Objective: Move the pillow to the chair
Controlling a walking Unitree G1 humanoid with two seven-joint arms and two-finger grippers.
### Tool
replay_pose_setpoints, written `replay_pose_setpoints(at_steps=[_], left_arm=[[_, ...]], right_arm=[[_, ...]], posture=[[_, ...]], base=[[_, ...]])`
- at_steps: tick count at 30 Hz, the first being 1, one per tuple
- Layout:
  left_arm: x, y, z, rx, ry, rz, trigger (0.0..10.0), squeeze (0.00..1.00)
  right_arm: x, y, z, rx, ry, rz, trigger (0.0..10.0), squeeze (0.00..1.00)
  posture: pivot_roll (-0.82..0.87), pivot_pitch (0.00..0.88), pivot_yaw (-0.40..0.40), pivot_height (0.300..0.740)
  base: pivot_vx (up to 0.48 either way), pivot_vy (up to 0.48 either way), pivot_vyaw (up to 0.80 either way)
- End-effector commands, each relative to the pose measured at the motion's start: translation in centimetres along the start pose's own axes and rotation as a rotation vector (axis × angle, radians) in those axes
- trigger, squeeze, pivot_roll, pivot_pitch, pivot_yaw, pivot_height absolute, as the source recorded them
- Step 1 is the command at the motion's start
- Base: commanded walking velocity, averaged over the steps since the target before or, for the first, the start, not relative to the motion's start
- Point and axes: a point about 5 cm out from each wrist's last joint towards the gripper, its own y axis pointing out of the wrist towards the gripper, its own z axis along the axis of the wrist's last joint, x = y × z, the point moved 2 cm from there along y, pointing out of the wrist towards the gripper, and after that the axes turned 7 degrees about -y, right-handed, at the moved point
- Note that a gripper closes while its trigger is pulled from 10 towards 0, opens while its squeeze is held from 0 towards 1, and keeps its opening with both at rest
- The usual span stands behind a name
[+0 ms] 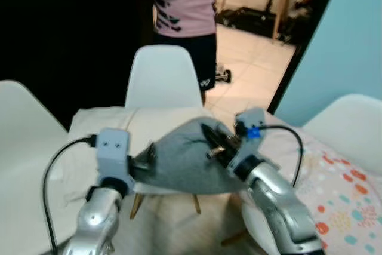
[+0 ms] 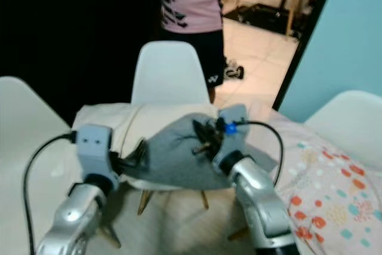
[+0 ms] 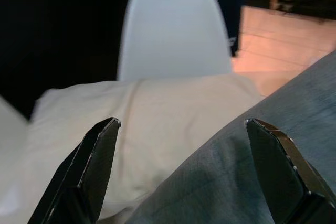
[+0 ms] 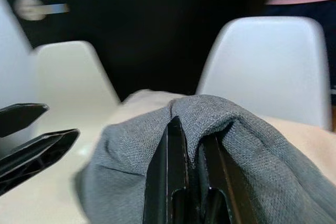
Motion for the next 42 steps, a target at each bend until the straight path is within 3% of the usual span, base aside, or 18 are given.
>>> replay_pose_setpoints(at_steps=[1, 42], left_arm=[[0.25, -0.1, -0.25, -0.011, 0.001, -0.006, 10.0, 0.0], [0.71, -0.35, 0.39, 0.037, 0.026, -0.036, 10.0, 0.0]], right_arm=[[0.23, -0.04, 1.57, 0.076, -0.033, -0.004, 10.0, 0.0], [0.17, -0.12, 1.67, 0.087, -0.036, -0.002, 10.0, 0.0]], posture=[[0.09, 0.0, -0.068, 0.74], [0.09, 0.0, -0.072, 0.74]], base=[[0.0, 0.0, 0.76], [0.0, 0.0, 0.75]])
